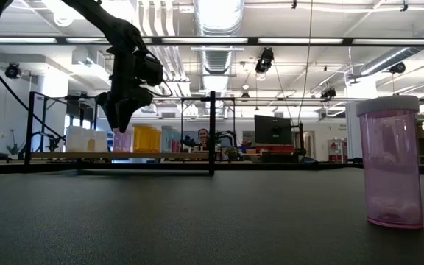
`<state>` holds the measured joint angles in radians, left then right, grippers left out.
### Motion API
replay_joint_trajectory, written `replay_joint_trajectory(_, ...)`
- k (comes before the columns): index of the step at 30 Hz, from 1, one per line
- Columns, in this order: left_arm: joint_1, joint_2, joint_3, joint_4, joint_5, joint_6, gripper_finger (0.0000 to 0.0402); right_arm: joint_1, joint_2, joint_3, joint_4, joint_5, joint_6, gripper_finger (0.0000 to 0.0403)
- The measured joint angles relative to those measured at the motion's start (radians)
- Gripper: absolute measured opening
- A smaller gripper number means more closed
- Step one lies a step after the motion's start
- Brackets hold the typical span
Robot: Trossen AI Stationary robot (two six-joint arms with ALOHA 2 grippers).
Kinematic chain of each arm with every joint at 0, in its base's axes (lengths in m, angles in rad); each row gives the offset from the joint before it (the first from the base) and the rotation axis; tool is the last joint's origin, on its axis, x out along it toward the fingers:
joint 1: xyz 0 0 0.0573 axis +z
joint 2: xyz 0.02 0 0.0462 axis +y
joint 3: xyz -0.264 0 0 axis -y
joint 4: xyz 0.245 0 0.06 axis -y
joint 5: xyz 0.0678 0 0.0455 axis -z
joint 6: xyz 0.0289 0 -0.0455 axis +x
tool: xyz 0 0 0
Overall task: Pick and place medicine bottles onto shelf by color
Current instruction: Put the pink pill bottle on the shelf aligned with the other pink pill bottles
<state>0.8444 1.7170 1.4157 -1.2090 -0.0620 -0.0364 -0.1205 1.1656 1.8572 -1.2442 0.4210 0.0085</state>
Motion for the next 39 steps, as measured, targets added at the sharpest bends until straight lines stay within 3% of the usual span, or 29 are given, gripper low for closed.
replay_joint_trajectory(14, 0.0, -0.113, 0.009, -0.065, 0.006, -0.009, 0.0177, 0.0, 0.049, -0.001, 0.001, -0.001, 0.051, 0.0233)
replay_joint_trajectory(19, -0.004, -0.205, 0.01, -0.052, 0.077, -0.011, 0.0176, 0.0, 0.086, -0.002, 0.027, -0.001, 0.045, 0.0233)
replay_joint_trajectory(25, -0.047, -0.334, 0.009, 0.111, 0.231, -0.078, 0.0176, 0.0, 0.157, -0.002, 0.176, -0.027, 0.044, 0.0233)
replay_joint_trajectory(29, -0.125, -0.4, 0.005, 0.273, 0.26, -0.116, 0.0176, 0.0, 0.204, -0.002, 0.218, -0.064, 0.128, 0.0233)
replay_joint_trajectory(31, -0.18, -0.42, 0.004, 0.325, 0.261, -0.116, 0.0176, 0.0, 0.228, -0.002, 0.238, -0.114, 0.216, 0.0233)
replay_joint_trajectory(34, -0.27, -0.439, 0.003, 0.373, 0.262, -0.117, 0.0176, 0.0, 0.254, -0.003, 0.207, -0.324, 0.353, 0.0233)
replay_joint_trajectory(39, -0.426, -0.444, 0.002, 0.392, 0.261, -0.158, 0.0176, 0.025, 0.282, -0.003, 0.171, -0.513, 0.514, 0.0233)
